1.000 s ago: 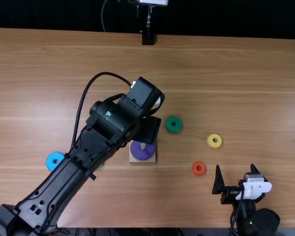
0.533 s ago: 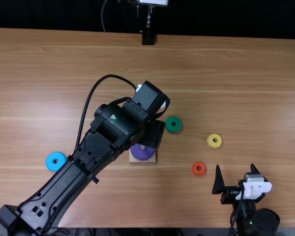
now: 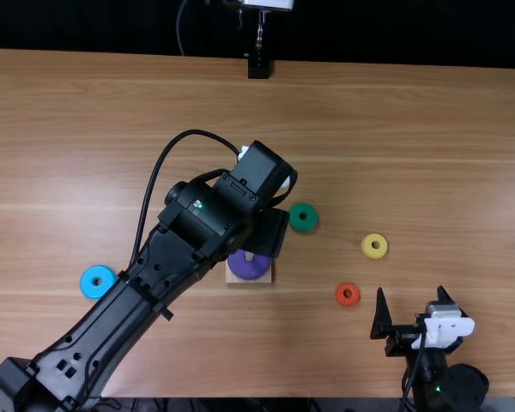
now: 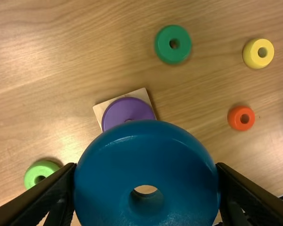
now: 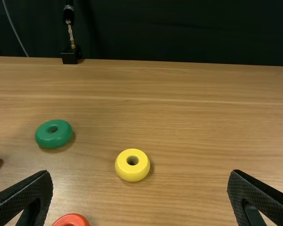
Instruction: Build the Hanoi tower: stack the rings onto the peg from bottom to top in this color order: purple, dark blue, light blue, dark green, light green, yellow, orange.
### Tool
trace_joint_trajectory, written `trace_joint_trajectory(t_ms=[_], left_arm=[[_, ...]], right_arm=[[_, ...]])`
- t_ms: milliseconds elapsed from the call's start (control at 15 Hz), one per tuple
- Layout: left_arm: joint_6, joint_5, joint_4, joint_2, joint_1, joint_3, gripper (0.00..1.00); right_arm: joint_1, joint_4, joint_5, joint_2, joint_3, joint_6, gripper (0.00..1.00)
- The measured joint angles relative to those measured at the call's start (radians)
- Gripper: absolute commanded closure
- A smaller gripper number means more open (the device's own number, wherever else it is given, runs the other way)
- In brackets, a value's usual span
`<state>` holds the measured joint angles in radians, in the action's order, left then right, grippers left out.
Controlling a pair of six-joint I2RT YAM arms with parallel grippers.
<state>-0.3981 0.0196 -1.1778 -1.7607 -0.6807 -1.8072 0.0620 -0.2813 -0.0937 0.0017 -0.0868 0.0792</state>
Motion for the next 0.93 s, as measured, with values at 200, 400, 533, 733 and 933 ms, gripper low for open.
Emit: trace_joint_trajectory(t_ms=[200, 400, 533, 733, 933], left_arm=[[0.001, -0.001, 0.003, 0.0, 0.0, 0.002, 1.0], [0.001, 0.0, 0.008, 0.0, 0.0, 0.04, 1.0], [0.001, 0.0, 0.006, -0.007, 0.0, 0.042, 1.0], [0.001, 0.0, 0.007, -0.007, 0.0, 0.043, 1.0], [0.001, 0.0, 0.017, -0.007, -0.003, 0.06, 1.0]], right_arm=[[0.0, 0.0, 0.0, 0.0, 0.0, 0.0, 0.0], [0.0, 0.0, 0.0, 0.0, 0.0, 0.0, 0.0], [0.0, 0.0, 0.0, 0.0, 0.0, 0.0, 0.0], [0.0, -0.001, 0.0, 0.0, 0.0, 0.0, 0.0], [0.0, 0.0, 0.0, 0.0, 0.0, 0.0, 0.0]])
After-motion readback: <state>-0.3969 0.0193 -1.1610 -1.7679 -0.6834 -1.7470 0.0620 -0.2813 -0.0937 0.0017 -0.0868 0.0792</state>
